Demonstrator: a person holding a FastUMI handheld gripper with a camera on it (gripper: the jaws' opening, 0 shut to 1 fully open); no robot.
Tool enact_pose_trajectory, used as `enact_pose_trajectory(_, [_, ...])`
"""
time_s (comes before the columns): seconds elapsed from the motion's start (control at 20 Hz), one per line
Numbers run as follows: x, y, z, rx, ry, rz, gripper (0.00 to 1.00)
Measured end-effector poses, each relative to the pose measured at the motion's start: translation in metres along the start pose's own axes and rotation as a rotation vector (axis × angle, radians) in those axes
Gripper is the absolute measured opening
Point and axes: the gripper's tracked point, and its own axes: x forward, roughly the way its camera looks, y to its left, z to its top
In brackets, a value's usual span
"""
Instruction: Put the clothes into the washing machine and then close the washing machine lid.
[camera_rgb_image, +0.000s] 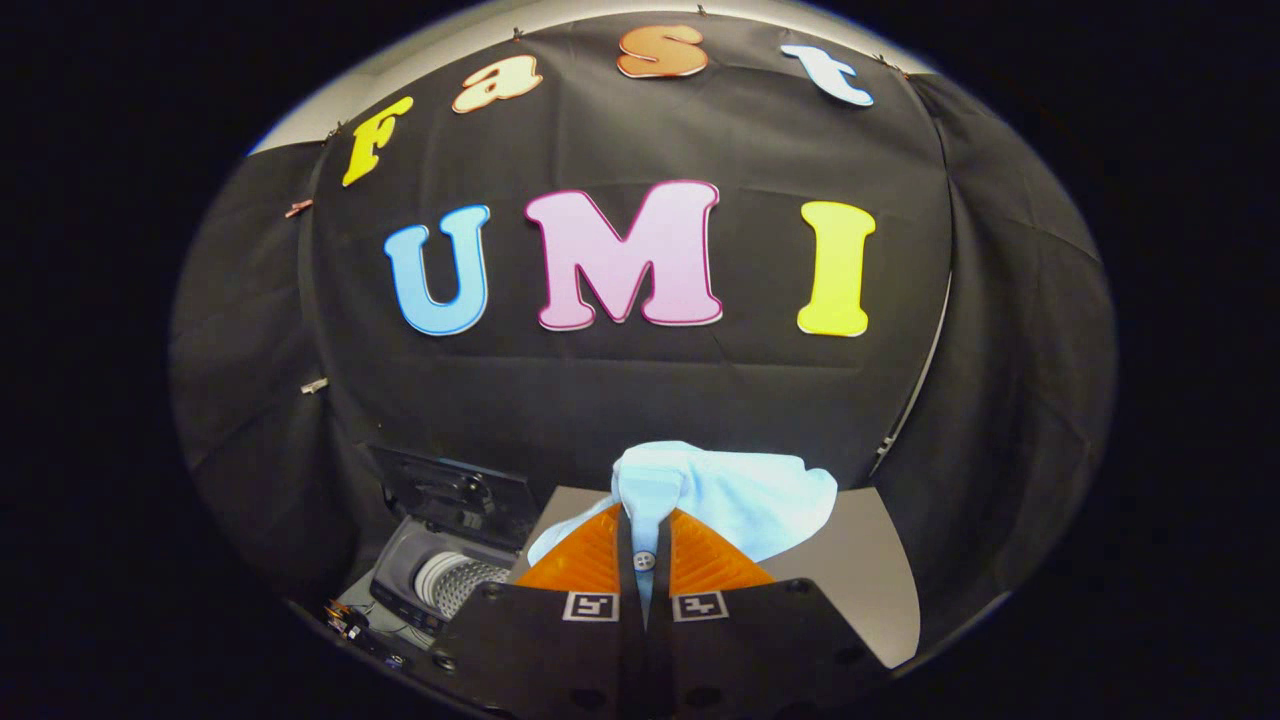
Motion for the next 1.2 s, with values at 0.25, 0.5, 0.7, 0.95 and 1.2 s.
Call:
enact_pose_trajectory(0.25, [-0.015,0.069,0.026,-0.022,-0.074,0.099,0.05])
enact_pose_trajectory(0.5, [-0.007,0.156,0.025,-0.041,-0.084,0.231,0.05])
enact_pose_trajectory(0.7, [0.004,0.224,0.009,-0.072,-0.047,0.330,0.05])
enact_pose_trajectory(0.95, [0.022,0.287,-0.022,-0.080,0.000,0.409,0.05])
enact_pose_trajectory(1.2, [0.054,0.316,-0.072,-0.097,0.078,0.433,0.05])
